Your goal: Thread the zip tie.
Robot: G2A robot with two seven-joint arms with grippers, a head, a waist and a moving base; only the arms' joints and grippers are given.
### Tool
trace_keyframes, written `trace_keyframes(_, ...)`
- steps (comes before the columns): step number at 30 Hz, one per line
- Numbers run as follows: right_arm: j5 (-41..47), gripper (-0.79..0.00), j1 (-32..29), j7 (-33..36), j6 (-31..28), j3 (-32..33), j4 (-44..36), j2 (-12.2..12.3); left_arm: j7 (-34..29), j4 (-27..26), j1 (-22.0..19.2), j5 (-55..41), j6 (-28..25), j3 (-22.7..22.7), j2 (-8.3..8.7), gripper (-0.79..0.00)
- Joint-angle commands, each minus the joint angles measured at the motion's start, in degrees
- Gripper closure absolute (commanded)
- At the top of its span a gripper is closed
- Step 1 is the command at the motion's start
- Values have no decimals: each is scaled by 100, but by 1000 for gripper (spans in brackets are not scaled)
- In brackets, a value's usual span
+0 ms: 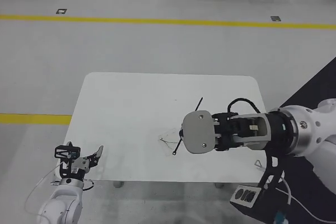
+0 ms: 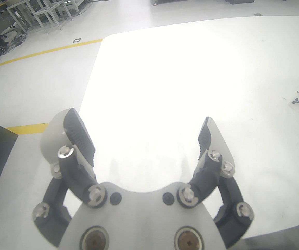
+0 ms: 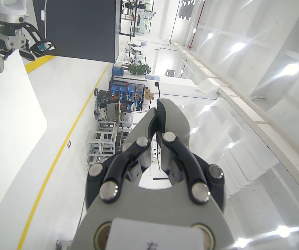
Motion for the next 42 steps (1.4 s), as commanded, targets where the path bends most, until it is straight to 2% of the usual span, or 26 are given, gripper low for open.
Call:
trace_keyframes(1,416,0,67,140,-13,-166,158,-63,0,0,0,0,0,0,0,-785)
trace_keyframes(6,1867,0,32,794,-374,-325,485,-186,0,0,0,0,0,0,0,-785)
trace_keyframes(7,1903,0,90,895,-476,-293,418,-193,0,0,0,0,0,0,0,-785)
trace_keyframes(10,906,0,420,1021,-974,-221,69,-167,0,0,0,0,0,0,0,-785)
trace_keyframes(20,1060,0,324,1021,-850,-185,110,-176,0,0,0,0,0,0,0,-785)
trace_keyframes(24,2343,0,-2,961,-718,73,679,-199,0,0,0,0,0,0,0,-785)
trace_keyframes(26,2917,0,-142,1075,-1036,211,877,-184,0,0,0,0,0,0,0,-785)
trace_keyframes(30,4517,0,-507,1675,-1555,466,1319,-163,0,0,0,0,0,0,0,-785)
trace_keyframes(35,6231,0,-899,2555,-1888,712,1273,-131,0,0,0,0,0,0,0,-785)
trace_keyframes(42,6221,0,-849,2723,-1774,890,1145,-121,0,0,0,0,0,0,0,-785)
